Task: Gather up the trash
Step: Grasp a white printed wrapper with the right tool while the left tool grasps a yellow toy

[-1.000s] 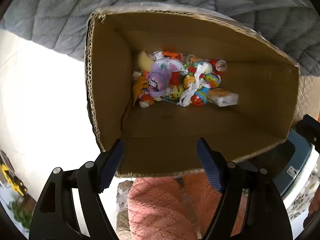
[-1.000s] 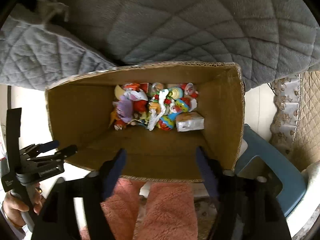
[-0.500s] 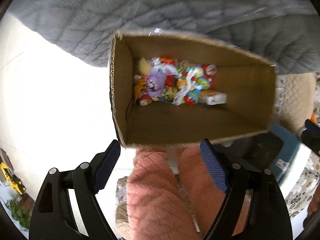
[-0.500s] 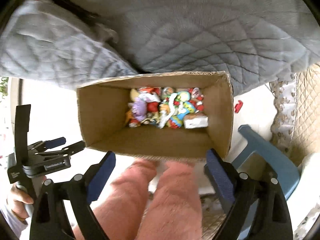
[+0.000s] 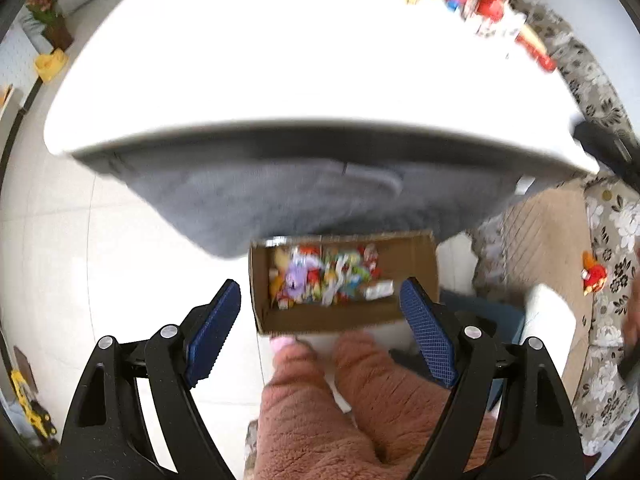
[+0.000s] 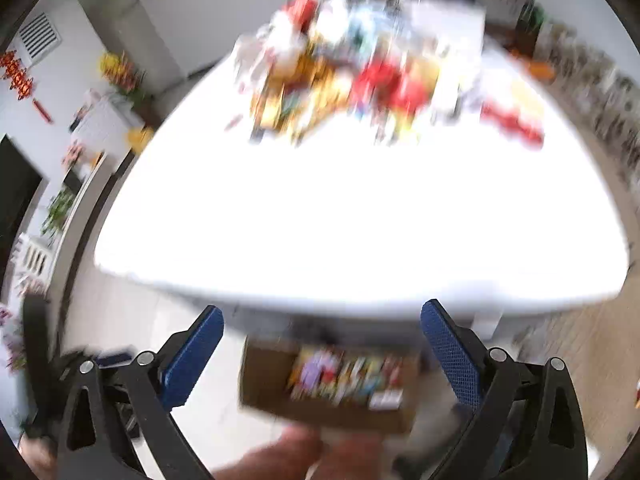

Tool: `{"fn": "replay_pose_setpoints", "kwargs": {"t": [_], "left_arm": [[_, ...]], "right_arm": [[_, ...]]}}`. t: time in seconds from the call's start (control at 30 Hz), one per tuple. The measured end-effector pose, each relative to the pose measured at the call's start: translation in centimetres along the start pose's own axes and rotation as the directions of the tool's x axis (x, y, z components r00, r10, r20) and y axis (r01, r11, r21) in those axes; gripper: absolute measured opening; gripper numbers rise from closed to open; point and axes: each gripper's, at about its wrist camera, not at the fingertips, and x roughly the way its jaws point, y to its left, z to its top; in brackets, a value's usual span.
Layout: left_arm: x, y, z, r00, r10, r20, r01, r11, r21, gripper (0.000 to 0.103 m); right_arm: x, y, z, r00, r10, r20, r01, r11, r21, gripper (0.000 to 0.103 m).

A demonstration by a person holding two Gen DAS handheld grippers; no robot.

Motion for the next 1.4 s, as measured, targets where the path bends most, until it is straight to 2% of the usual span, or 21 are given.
{"fn": "replay_pose_setpoints", "kwargs": {"t": [0.07,0.13,0.27,0.33,0.37,0.4,0.43,0.47,0.63,0.77,0.87,0.93,1.03,1.1,1.17,1.23,1.33,1.4], "left_arm": [[-1.0,-0.1,0.6,1.000,0.000,0.020,0.000,1.000,-0.006,0.080],[-1.6,0.1,0.8,0.999,0.008,0.033,-0.007,1.000,-0.020,0.080],[-1.7,1.0,0.1,1.000,0.015,0.017,-0.014,0.998,-0.061,0.080],[-1.5,2.0,-0.8,1.000,0.010,-0.005,-0.010,0.994,-0.107,0.080],[-1.4,2.3,-1.0,1.000,0.011,-0.012,-0.012,0.993,-0.121,0.080],[-1.2,2.7,-1.5,1.000,0.014,-0.025,-0.017,0.990,-0.141,0.080],[-1.1,3.1,-1.8,0.999,0.015,-0.033,-0.019,0.988,-0.155,0.080],[-1.0,3.2,-2.0,0.999,0.015,-0.038,-0.021,0.986,-0.166,0.080],[-1.2,3.9,-1.6,0.999,0.022,-0.037,-0.029,0.984,-0.176,0.080],[-1.5,3.4,0.6,1.000,0.008,-0.010,-0.010,0.990,-0.141,0.080],[-1.7,2.1,4.4,0.998,-0.038,0.041,0.042,0.995,-0.095,0.080],[-1.4,1.3,7.2,0.996,-0.045,0.079,0.052,0.996,-0.078,0.080],[-1.1,-0.3,12.7,0.985,-0.060,0.160,0.070,0.996,-0.057,0.080],[-0.6,-1.8,16.7,0.978,-0.061,0.201,0.072,0.996,-0.047,0.080],[0.3,-3.2,19.9,0.976,-0.041,0.216,0.049,0.998,-0.030,0.080],[1.7,-4.9,23.6,0.976,0.031,0.217,-0.029,1.000,-0.013,0.080],[3.3,-6.3,26.7,0.971,0.118,0.210,-0.121,0.993,-0.001,0.080],[4.1,-6.9,28.2,0.969,0.137,0.206,-0.142,0.990,0.010,0.080]], "right_arm": [[1.8,-1.2,3.3,0.998,-0.044,0.032,0.043,0.998,0.037,0.097],[3.7,-2.6,5.9,0.996,-0.087,0.028,0.085,0.993,0.080,0.095],[7.6,-4.2,9.6,0.991,-0.133,-0.013,0.133,0.983,0.128,0.080],[9.4,-4.5,10.8,0.987,-0.157,-0.041,0.161,0.980,0.113,0.073],[10.2,-4.4,11.0,0.983,-0.173,-0.062,0.178,0.979,0.097,0.055],[11.0,-4.4,11.1,0.980,-0.178,-0.088,0.186,0.979,0.086,0.032],[11.3,-4.1,11.0,0.976,-0.199,-0.090,0.205,0.977,0.065,0.025],[11.3,-3.8,10.9,0.978,-0.187,-0.098,0.192,0.980,0.050,0.001],[8.3,-3.0,7.7,0.994,-0.051,-0.101,0.058,0.996,0.071,0.001],[4.1,-2.7,3.6,0.994,0.062,-0.088,-0.052,0.992,0.116,0.001],[1.1,-2.6,1.1,0.991,0.118,-0.068,-0.107,0.983,0.149,0.001],[-0.5,-2.7,-0.7,0.989,0.137,-0.061,-0.125,0.977,0.171,0.001],[-2.5,-2.5,-3.1,0.989,0.141,-0.044,-0.130,0.973,0.193,0.001],[-2.9,-2.2,-3.4,0.992,0.125,-0.026,-0.118,0.974,0.195,0.002],[-3.6,-2.2,-3.9,0.991,0.132,-0.005,-0.128,0.968,0.217,0.002],[-4.2,-2.1,-4.4,0.991,0.132,0.005,-0.130,0.965,0.227,0.002],[-4.7,-2.0,-4.8,0.991,0.130,0.015,-0.130,0.963,0.234,0.003],[-5.1,-2.1,-5.0,0.992,0.126,0.022,-0.128,0.963,0.238,0.003]]}}
